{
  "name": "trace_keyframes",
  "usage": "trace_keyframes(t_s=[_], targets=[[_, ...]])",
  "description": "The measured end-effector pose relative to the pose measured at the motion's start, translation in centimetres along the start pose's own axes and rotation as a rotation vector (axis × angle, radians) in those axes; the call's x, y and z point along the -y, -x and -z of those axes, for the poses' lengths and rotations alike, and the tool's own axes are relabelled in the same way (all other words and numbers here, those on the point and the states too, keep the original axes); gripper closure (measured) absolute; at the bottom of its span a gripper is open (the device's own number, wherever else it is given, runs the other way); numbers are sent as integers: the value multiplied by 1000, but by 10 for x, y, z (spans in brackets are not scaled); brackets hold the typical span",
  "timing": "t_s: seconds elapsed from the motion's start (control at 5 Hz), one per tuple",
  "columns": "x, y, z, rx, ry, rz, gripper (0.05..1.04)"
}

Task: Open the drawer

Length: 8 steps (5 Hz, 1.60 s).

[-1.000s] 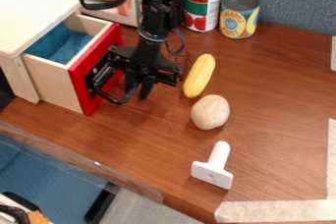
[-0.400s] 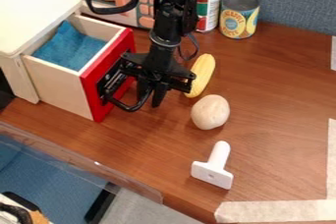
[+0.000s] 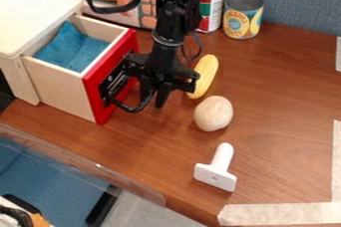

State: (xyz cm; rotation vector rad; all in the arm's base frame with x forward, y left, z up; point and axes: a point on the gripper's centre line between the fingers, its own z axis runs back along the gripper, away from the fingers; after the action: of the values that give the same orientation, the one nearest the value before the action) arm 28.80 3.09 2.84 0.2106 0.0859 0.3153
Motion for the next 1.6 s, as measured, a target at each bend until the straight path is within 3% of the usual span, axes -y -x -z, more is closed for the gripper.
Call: trace_keyframes(t_s=[0.2, 0.4, 0.6, 0.8, 1.0, 1.4, 1.6], targets=[[2, 2, -1, -10, 14, 7, 870], [4, 5, -2, -25, 15, -2, 810], [3, 12, -2, -75, 8, -43, 525], [2, 13, -2, -79, 1, -50, 213], [0, 16, -4, -55, 2, -60, 67], [-23, 20, -46, 63, 59, -82, 79], [-30, 27, -56, 106, 63, -80, 82]])
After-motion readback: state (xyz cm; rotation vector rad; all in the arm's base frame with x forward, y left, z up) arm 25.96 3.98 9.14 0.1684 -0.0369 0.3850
